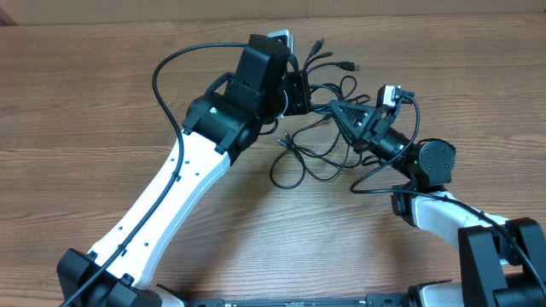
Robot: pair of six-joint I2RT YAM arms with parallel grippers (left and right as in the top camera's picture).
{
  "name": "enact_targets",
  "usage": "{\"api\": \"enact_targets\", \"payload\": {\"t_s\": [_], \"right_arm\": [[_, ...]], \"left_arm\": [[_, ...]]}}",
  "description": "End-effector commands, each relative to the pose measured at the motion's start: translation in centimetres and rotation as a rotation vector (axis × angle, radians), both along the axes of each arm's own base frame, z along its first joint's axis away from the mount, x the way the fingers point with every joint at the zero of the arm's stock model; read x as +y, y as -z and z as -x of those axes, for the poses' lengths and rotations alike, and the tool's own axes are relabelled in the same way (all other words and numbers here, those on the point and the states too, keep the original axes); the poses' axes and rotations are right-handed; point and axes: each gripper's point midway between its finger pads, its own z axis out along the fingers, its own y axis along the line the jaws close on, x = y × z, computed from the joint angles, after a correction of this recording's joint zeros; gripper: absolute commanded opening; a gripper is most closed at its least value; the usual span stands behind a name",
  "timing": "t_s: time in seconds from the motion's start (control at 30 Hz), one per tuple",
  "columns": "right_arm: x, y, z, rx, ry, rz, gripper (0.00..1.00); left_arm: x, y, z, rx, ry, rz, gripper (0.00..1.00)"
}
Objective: Untangle cables
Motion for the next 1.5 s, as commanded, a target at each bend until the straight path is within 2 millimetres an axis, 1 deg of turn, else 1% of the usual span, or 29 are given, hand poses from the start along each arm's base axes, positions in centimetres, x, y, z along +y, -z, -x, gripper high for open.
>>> {"api": "enact_targets", "payload": {"t_s": [0.0, 0.03, 0.2, 0.23, 0.27, 0.33, 0.37, 0.4, 0.47, 0.5, 0.67, 0.77, 0.87, 0.93, 0.97, 1.0, 1.03, 1.13, 1.27, 1.37, 1.47], "right_arm": [[-0.1, -0.9, -0.1, -0.029, 0.01, -0.006, 0.06], [-0.1, -0.9, -0.1, -0.029, 0.01, -0.006, 0.04], [-0.1, -0.9, -0.1, -0.029, 0.01, -0.006, 0.04], [-0.1, -0.8, -0.1, -0.029, 0.009, -0.005, 0.04], [-0.1, -0.8, -0.1, -0.029, 0.009, -0.006, 0.04], [-0.1, -0.8, -0.1, -0.029, 0.009, -0.006, 0.04], [-0.1, -0.8, -0.1, -0.03, 0.01, -0.005, 0.04], [-0.1, -0.8, -0.1, -0.033, 0.011, -0.003, 0.04], [-0.1, -0.8, -0.1, -0.048, 0.017, 0.011, 0.04], [-0.1, -0.6, -0.2, -0.041, 0.017, 0.013, 0.04], [-0.1, 0.8, -0.7, 0.033, 0.024, 0.023, 0.04], [-0.1, 1.3, -0.9, 0.079, 0.026, 0.014, 0.04], [-0.2, 1.7, -1.0, 0.158, 0.015, -0.028, 0.04], [-0.2, 1.7, -1.1, 0.191, 0.013, -0.056, 0.04], [-0.3, 1.6, -1.2, 0.203, 0.016, -0.067, 0.04], [-0.5, 1.6, -1.3, 0.212, 0.024, -0.077, 0.04], [-0.6, 1.6, -1.5, 0.212, 0.036, -0.081, 0.04], [-1.2, 1.3, -2.1, 0.204, 0.081, -0.097, 0.04], [-1.8, 0.3, -2.5, 0.172, 0.126, -0.129, 0.04], [-2.2, 0.2, -2.8, 0.207, 0.136, -0.173, 0.04], [-2.3, 0.2, -2.8, 0.259, 0.127, -0.22, 0.04]], "left_arm": [[-0.1, -0.8, -0.2, -0.012, 0.006, 0.016, 0.04], [-0.1, -0.8, -0.2, -0.01, 0.006, 0.015, 0.04], [0.0, -0.8, -0.2, -0.01, 0.005, 0.014, 0.05], [-0.1, -0.8, -0.2, -0.01, 0.005, 0.014, 0.08], [0.0, -0.8, -0.2, -0.01, 0.005, 0.014, 0.15], [0.1, -0.8, -0.3, -0.013, 0.0, 0.009, 0.36], [0.2, -0.8, -0.3, -0.019, -0.002, 0.001, 0.48], [0.3, -0.7, -0.4, -0.029, 0.001, -0.012, 0.65], [0.5, -0.7, -0.6, -0.046, 0.008, -0.037, 0.91], [0.6, -0.7, -0.6, -0.055, 0.018, -0.049, 0.99], [0.7, -0.4, -0.4, -0.078, 0.064, -0.096, 1.0], [0.7, -0.3, -0.3, -0.12, 0.125, -0.158, 0.86], [0.9, -0.1, -0.2, -0.186, 0.214, -0.251, 0.85], [1.0, 0.1, 0.0, -0.203, 0.252, -0.29, 0.88], [1.0, 0.3, 0.1, -0.198, 0.256, -0.295, 0.92], [1.0, 0.4, 0.1, -0.192, 0.256, -0.294, 0.98], [1.1, 0.5, 0.2, -0.179, 0.248, -0.287, 1.0], [1.2, 0.7, 0.4, -0.144, 0.22, -0.263, 0.99], [1.3, 1.0, 0.6, -0.099, 0.181, -0.233, 1.0], [1.3, 1.0, 0.6, -0.099, 0.184, -0.238, 1.0], [1.3, 1.0, 0.6, -0.136, 0.229, -0.28, 1.0]]}}
